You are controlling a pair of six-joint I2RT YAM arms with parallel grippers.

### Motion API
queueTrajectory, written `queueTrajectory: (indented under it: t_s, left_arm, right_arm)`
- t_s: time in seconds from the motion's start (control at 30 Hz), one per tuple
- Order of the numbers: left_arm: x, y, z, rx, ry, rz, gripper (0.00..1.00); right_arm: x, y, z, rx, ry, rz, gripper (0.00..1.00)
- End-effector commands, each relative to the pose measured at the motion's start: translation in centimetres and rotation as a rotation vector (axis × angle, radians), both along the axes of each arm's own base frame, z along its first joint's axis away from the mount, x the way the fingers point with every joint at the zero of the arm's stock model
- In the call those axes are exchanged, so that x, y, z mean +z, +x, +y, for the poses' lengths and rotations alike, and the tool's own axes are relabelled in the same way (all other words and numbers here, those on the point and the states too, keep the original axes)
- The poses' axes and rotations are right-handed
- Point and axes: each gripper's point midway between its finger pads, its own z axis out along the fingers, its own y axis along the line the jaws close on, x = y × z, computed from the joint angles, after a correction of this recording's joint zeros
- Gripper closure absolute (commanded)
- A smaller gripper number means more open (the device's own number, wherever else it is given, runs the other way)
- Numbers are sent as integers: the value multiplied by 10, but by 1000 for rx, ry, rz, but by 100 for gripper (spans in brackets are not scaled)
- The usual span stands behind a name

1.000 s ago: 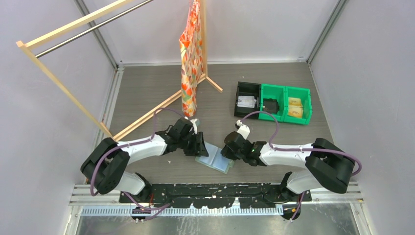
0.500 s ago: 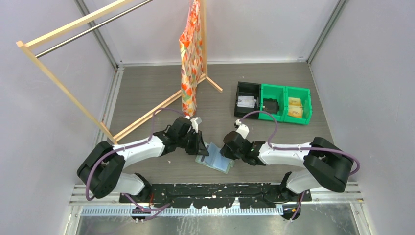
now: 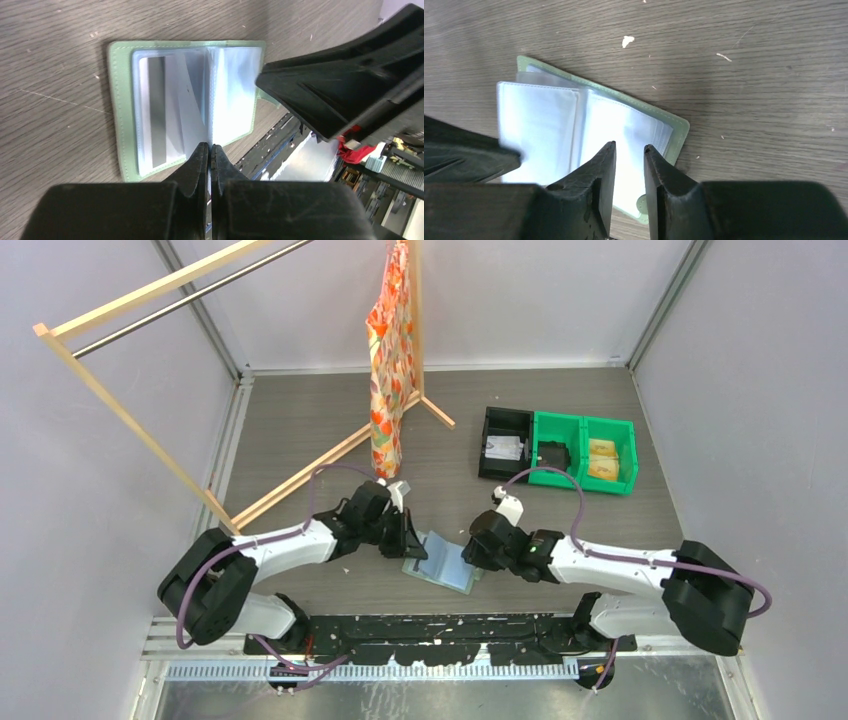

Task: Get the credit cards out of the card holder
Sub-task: Remove the credit card from the card holder.

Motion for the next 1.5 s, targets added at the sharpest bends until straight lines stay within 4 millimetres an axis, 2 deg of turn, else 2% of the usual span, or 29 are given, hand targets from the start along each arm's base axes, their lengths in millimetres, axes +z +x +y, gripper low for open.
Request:
queueTrajectory:
  t_s: [0.0, 0.17, 0.27, 0.4, 0.57, 0.67, 0.8, 1.0, 1.17, 1.47]
  left_arm:
    - [2, 8, -1, 93, -57, -32, 99]
    - [-9, 3, 7, 146, -58, -1, 99]
    - [-7, 1, 6, 134, -64, -3, 98]
    - [-3, -1, 5, 99, -52, -6, 77]
    - [-7, -2, 9, 105, -25, -7, 74]
    - [-12, 2, 18, 141, 30, -19, 71]
    - [-11, 3, 32, 170, 98, -51, 71]
    - [7, 0, 23, 81, 125, -125, 65]
    - [1, 6, 11, 60, 107, -128, 64]
    - [-17, 9, -6, 19, 91, -86, 65]
  right_arm:
    - [19, 2, 5, 9, 41, -31, 67]
    - [31, 0, 32, 34, 187, -15, 64]
    - [33, 0, 44, 46, 241, -4, 64]
    - [31, 2, 49, 53, 237, 3, 63]
    - [32, 5, 55, 70, 210, 6, 63]
    - [31, 9, 47, 48, 124, -10, 63]
    - [23, 15, 18, -20, -44, -26, 68]
    - [14, 13, -11, -80, -154, -28, 70]
    - [3, 7, -19, -88, -168, -5, 71]
    - [-23, 0, -16, -62, -184, 42, 72]
